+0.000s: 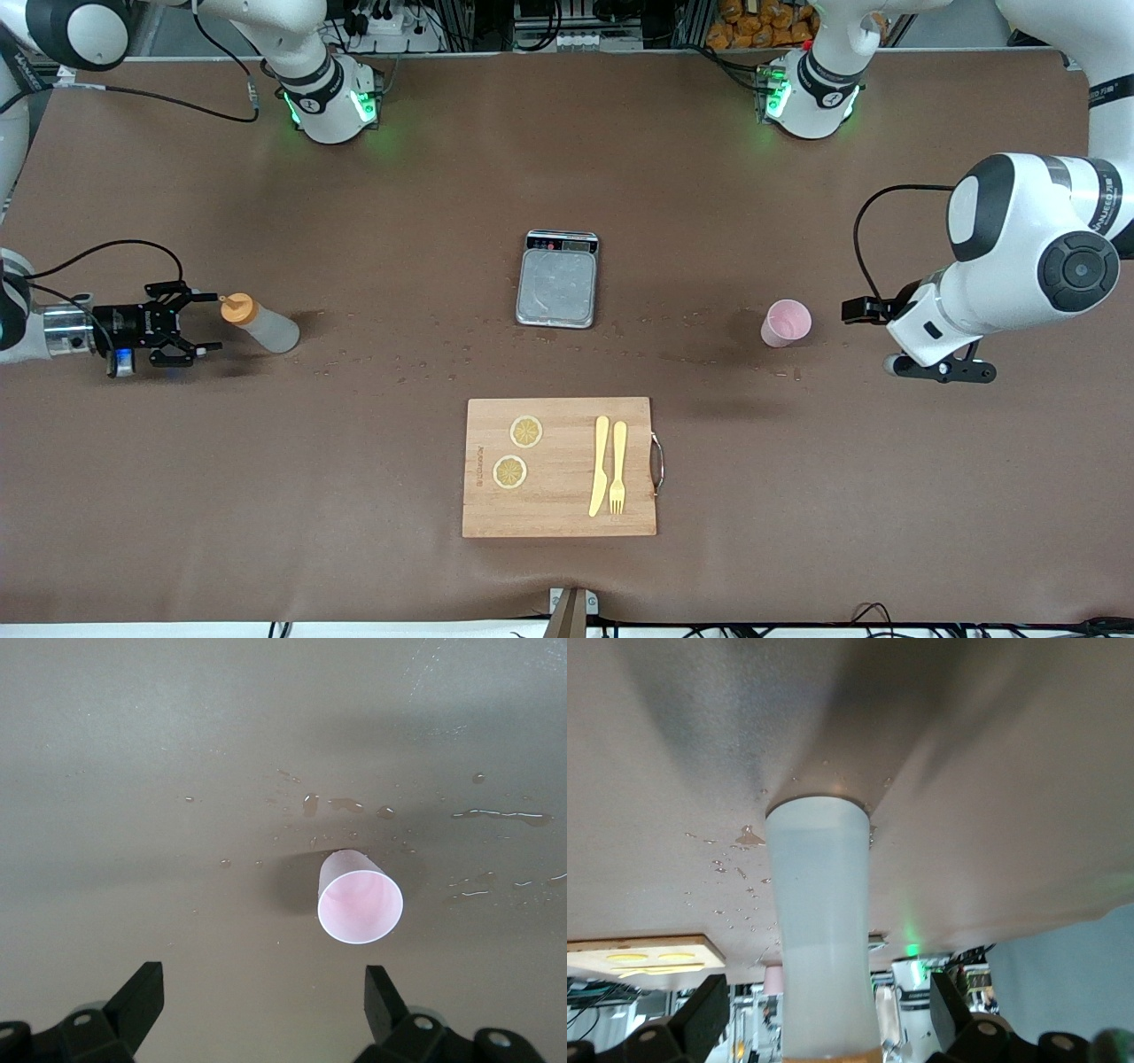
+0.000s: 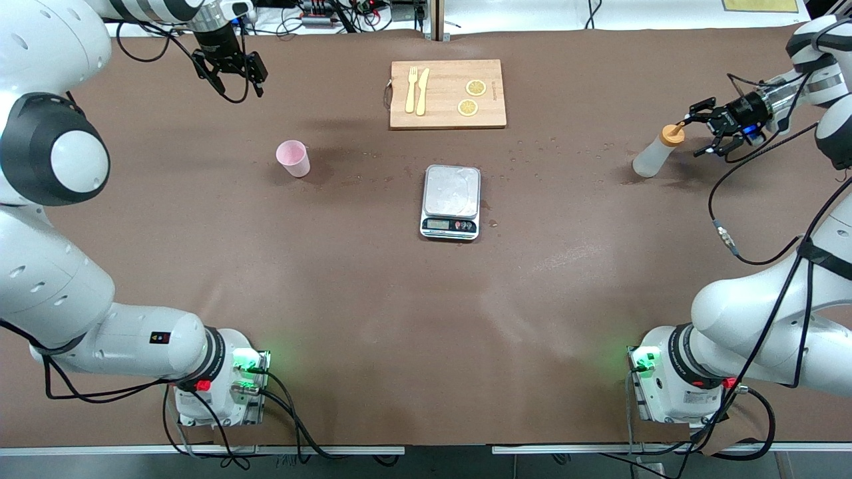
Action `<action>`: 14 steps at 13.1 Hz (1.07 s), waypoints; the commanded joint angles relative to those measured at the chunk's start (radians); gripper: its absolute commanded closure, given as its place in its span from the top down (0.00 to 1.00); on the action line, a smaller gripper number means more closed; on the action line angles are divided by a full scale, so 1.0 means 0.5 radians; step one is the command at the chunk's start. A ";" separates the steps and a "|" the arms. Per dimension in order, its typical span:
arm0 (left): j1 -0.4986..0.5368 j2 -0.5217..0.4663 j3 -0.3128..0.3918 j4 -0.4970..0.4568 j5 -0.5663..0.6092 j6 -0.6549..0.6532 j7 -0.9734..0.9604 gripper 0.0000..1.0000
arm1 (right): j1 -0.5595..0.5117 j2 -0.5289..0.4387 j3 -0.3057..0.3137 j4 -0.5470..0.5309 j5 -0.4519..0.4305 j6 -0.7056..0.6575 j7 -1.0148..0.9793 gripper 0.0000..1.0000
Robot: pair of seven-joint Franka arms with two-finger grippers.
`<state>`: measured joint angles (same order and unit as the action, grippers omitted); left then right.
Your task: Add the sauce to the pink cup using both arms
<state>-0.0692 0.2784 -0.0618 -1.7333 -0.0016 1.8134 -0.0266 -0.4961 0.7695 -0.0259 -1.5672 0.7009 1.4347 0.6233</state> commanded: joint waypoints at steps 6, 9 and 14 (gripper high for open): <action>0.003 -0.011 -0.014 0.003 -0.043 0.009 0.013 1.00 | -0.106 0.200 0.033 0.024 0.243 -0.053 0.045 1.00; -0.006 0.047 -0.036 -0.012 -0.221 0.027 0.001 1.00 | -0.112 0.222 0.033 0.005 0.246 -0.053 0.030 1.00; -0.040 0.121 -0.036 -0.190 -0.215 0.325 -0.008 1.00 | -0.036 0.247 0.036 -0.035 0.246 -0.013 -0.169 1.00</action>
<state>-0.0899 0.3252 -0.0812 -1.8038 -0.0900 1.9349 -0.0268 -0.5243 0.8898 -0.0115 -1.5687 0.8037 1.4194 0.5808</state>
